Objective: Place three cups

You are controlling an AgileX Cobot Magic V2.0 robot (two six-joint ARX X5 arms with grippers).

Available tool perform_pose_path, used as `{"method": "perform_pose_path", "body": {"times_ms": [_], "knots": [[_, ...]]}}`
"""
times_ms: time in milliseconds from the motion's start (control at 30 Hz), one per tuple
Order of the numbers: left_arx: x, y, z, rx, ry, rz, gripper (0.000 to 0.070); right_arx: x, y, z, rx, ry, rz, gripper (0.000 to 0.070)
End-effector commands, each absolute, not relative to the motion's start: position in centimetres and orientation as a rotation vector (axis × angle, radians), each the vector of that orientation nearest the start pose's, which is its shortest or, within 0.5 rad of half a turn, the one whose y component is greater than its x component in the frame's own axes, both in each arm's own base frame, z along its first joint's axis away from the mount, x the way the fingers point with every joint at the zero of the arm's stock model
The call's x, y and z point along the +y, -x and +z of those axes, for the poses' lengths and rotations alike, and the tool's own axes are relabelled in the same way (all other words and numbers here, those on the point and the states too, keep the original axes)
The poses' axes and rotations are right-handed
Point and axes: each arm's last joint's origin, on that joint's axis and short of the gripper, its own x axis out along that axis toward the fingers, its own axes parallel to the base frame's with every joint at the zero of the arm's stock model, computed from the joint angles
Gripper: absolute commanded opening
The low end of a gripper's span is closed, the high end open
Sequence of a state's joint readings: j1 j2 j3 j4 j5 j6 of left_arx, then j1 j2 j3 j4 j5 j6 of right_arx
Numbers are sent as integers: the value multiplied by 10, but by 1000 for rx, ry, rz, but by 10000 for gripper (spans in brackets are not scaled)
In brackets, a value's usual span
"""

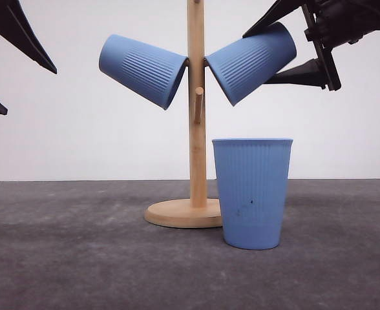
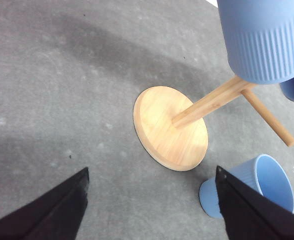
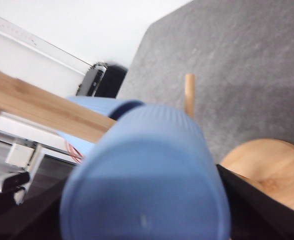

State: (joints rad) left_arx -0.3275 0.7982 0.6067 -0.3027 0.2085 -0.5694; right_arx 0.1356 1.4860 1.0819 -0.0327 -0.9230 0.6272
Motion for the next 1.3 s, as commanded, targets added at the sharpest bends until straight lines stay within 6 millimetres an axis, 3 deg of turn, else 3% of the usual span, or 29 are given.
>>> {"method": "perform_pose_path", "body": {"times_ms": [0,100,400,567,933,1133,1267], "knots": [[-62,-163,264,616,515,-377,469,67,-321,287,738,-698,873,521],[-62,-163,264,616,515,-377,469,62,-318,283,767,-672,857,569],[-62,-163,264,615,515,-375,469,42,-295,280,863,-575,830,569],[-62,-163,264,615,515,-374,469,42,-285,278,908,-552,825,564],[-62,-163,264,615,514,-375,469,87,-268,251,1038,-365,749,538],[-62,-163,264,615,514,-375,469,104,-258,233,1081,-256,645,441],[-62,-163,264,614,511,-376,469,107,-253,220,1103,-260,621,312]]}}
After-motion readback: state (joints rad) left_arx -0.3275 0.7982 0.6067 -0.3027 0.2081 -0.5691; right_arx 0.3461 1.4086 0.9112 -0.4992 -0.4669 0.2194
